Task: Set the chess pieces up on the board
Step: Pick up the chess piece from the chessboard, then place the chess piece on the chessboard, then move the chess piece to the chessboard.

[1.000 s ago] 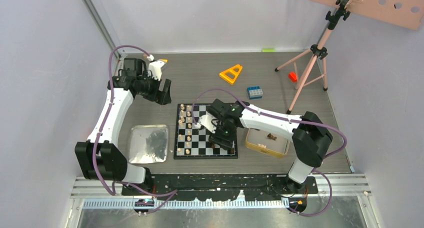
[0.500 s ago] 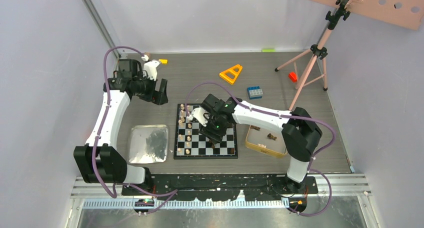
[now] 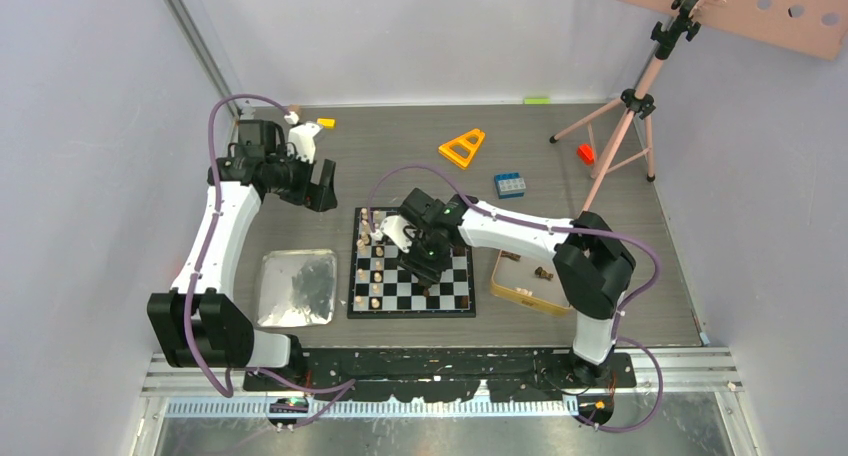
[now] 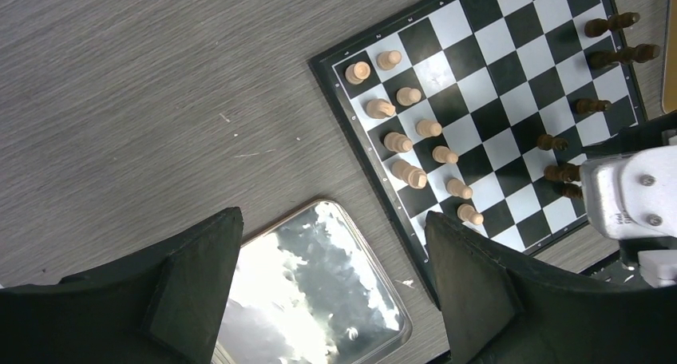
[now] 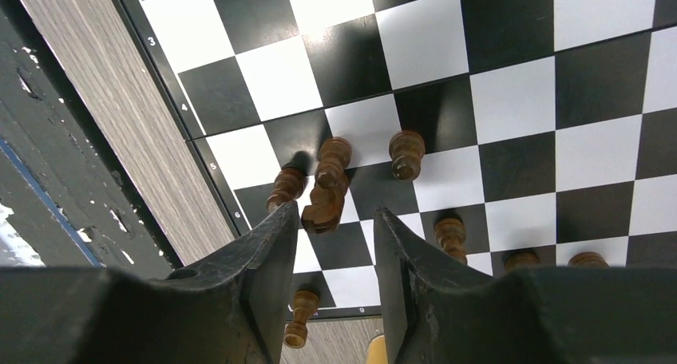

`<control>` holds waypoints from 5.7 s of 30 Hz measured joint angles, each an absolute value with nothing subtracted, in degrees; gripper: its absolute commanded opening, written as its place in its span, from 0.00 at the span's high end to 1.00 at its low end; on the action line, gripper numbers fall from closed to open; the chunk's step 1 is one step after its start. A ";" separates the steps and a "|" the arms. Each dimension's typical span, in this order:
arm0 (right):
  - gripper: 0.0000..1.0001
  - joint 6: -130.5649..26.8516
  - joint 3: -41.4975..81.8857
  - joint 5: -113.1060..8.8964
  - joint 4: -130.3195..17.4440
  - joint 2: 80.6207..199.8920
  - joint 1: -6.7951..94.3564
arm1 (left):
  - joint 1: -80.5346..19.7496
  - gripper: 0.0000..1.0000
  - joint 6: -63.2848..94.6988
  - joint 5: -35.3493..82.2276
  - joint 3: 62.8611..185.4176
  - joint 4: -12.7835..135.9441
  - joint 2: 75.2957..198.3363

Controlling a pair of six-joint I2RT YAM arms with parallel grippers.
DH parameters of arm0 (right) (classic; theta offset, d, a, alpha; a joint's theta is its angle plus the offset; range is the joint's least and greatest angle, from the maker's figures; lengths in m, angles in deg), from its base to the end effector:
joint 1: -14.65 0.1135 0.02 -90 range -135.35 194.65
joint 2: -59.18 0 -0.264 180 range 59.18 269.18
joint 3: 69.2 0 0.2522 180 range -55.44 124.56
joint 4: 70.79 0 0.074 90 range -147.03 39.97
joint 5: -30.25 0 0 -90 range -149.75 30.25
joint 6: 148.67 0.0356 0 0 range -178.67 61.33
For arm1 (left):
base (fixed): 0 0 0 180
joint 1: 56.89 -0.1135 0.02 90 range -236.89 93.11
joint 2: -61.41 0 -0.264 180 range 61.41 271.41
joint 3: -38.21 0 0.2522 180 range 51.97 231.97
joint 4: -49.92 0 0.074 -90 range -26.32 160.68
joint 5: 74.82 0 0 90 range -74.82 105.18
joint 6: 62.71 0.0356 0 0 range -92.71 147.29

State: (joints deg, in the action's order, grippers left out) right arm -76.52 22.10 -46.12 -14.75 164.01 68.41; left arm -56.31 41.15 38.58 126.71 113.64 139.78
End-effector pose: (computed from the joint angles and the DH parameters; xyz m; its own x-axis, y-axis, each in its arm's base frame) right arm 0.2124 0.3039 0.2079 -0.2721 -0.8752 -0.3999 -0.9622 0.2520 0.1032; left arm 0.2782 -0.0170 0.3306 -0.7226 0.2272 -0.6528 0.4307 0.8867 -0.1681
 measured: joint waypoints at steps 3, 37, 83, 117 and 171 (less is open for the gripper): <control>0.59 -76.50 22.16 -46.12 -14.90 164.97 68.41 | -56.71 0.13 41.15 38.84 126.71 113.66 139.67; 0.99 -78.03 12.76 -46.62 -10.71 155.36 62.68 | -58.59 0.12 40.94 40.28 126.12 113.62 138.38; 0.43 -77.68 22.78 -42.45 -10.84 163.92 69.09 | -59.29 0.12 40.94 39.76 125.62 113.44 137.35; 0.99 -78.46 14.71 -44.11 -10.25 160.78 70.79 | -59.96 0.12 40.91 39.82 125.11 113.44 137.11; 0.97 -78.51 26.97 -46.62 -14.69 170.96 69.98 | -60.20 0.12 41.26 39.65 124.13 113.49 137.11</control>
